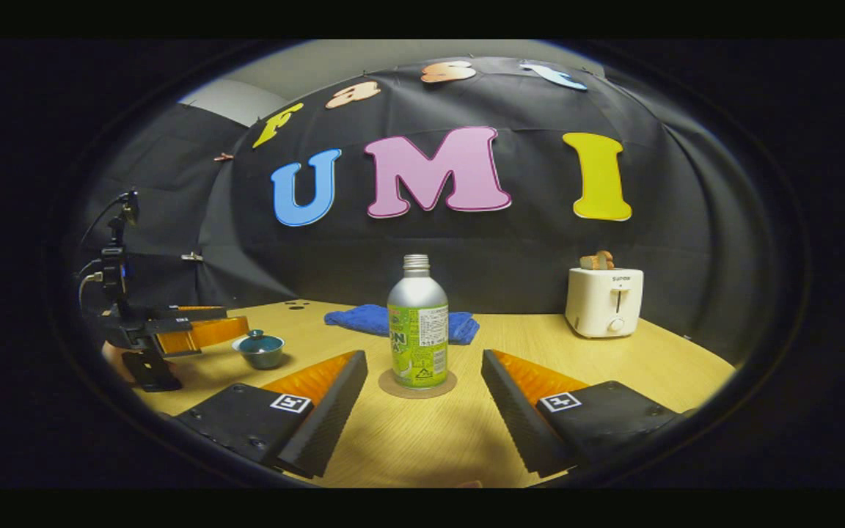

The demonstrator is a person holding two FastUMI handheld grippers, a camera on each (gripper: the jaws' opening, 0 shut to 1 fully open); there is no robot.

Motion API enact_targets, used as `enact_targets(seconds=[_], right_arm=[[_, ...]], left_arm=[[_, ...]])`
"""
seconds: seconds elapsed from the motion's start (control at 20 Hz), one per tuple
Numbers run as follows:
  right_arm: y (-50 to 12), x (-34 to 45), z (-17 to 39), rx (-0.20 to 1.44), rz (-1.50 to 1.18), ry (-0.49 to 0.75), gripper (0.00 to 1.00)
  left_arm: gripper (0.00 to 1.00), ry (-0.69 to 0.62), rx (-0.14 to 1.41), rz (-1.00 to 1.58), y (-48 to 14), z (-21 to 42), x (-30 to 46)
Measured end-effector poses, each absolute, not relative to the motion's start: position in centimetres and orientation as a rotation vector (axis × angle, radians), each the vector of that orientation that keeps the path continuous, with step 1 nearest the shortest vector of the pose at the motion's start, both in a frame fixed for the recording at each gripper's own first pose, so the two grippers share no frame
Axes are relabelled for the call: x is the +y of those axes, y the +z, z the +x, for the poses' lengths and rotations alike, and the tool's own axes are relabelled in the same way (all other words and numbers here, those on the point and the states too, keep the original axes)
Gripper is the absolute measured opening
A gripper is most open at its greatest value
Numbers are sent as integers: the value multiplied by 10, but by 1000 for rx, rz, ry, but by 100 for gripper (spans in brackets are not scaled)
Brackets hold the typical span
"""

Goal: Open the teacup lid with one hand, grasp the water bottle and pour water into the teacup with the other hand; after pouring, place the water bottle on the coaster and then close the teacup lid.

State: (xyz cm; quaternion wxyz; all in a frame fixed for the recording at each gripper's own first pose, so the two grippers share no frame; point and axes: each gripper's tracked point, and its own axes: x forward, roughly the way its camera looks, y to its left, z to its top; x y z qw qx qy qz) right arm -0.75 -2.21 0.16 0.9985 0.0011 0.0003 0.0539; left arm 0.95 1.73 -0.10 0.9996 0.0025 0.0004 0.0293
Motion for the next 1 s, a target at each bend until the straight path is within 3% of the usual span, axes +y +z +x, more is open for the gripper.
enact_targets(seconds=[0.15,1.0], right_arm=[[1,-23,-7,1,2,100,97],[1,-25,-7,1,1,83,97]], left_arm=[[95,106,5,3,-1,7,26],[95,108,5,4,-1,6,25]])
